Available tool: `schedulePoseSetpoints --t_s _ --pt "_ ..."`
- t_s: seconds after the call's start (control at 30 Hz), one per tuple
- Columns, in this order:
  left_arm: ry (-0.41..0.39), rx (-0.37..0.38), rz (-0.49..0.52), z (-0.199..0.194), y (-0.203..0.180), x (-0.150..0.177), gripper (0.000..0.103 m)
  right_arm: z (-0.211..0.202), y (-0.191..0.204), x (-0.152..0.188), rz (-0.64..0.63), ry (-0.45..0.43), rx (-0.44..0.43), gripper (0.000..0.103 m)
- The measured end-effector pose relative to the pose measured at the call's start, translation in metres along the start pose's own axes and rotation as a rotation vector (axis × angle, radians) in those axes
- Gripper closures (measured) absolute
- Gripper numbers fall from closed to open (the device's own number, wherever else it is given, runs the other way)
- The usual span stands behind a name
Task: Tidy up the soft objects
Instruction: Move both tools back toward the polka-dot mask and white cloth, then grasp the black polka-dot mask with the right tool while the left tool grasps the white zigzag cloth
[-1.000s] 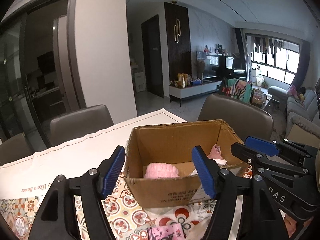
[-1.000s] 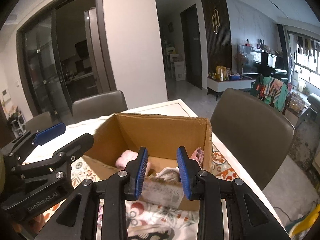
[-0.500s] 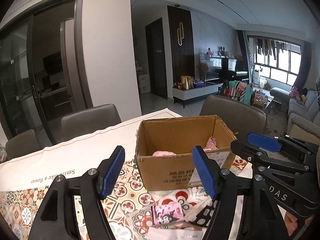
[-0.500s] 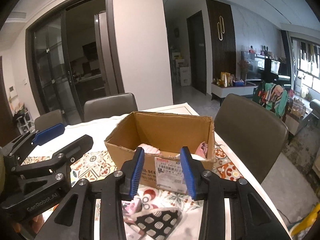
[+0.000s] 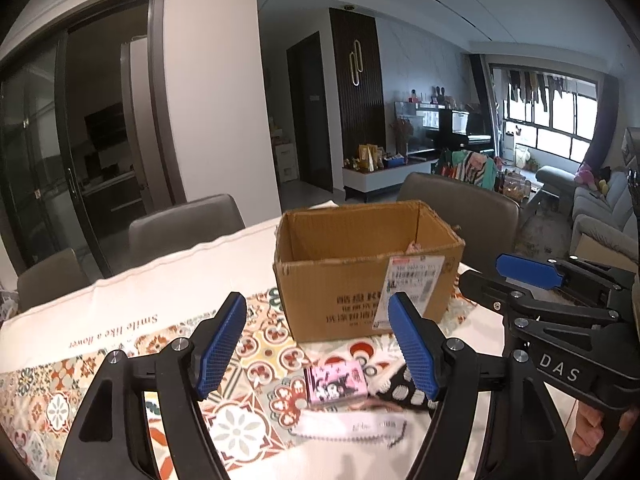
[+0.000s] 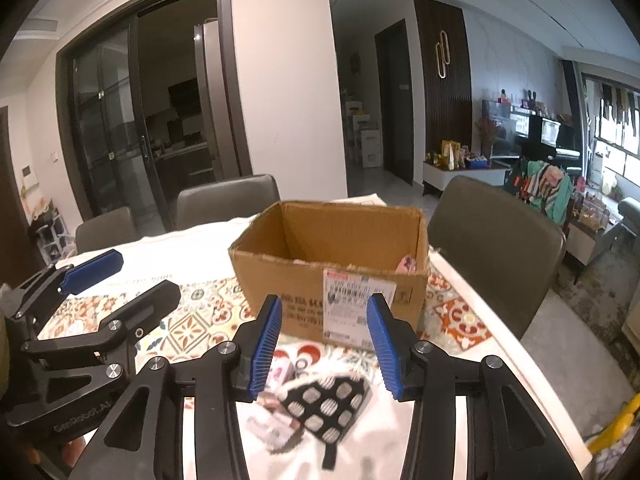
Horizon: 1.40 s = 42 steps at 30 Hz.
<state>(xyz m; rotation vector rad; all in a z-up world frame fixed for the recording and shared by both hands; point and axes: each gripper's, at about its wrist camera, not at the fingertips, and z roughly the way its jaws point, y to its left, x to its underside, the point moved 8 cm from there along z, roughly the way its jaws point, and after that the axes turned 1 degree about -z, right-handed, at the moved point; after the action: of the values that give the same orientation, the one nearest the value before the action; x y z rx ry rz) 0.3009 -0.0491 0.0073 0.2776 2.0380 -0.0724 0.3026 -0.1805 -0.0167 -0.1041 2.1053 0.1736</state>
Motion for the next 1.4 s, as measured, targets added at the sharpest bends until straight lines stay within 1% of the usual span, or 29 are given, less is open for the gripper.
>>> schedulePoseSetpoints --t_s 0.3,0.57,0.7,0.83,0.97,1.2,1.4 --pt "0.038 0.049 -0.015 -0.007 -0.003 0.034 0.03 -0.006 0.005 0.03 0.006 0.035 0.006 0.057" --pt "0.092 0.068 0.015 -0.007 -0.013 0.071 0.03 -0.005 0.008 0.058 -0.007 0.091 0.008 0.057" --pt "0.115 0.082 0.021 -0.005 -0.018 0.084 0.03 0.001 0.008 0.077 -0.015 0.141 -0.003 0.057" --pt "0.124 0.08 0.052 -0.003 -0.023 0.095 0.03 0.005 0.009 0.092 -0.027 0.181 -0.008 0.057" --pt "0.151 0.101 0.057 0.007 -0.028 0.107 0.03 0.013 0.008 0.107 -0.041 0.226 -0.01 0.057" --pt "0.194 0.12 0.092 0.026 -0.036 0.122 0.03 0.035 0.001 0.131 -0.006 0.32 -0.034 0.057" --pt "0.239 0.135 0.119 0.044 -0.04 0.136 0.03 0.052 -0.005 0.152 -0.02 0.389 -0.023 0.057"
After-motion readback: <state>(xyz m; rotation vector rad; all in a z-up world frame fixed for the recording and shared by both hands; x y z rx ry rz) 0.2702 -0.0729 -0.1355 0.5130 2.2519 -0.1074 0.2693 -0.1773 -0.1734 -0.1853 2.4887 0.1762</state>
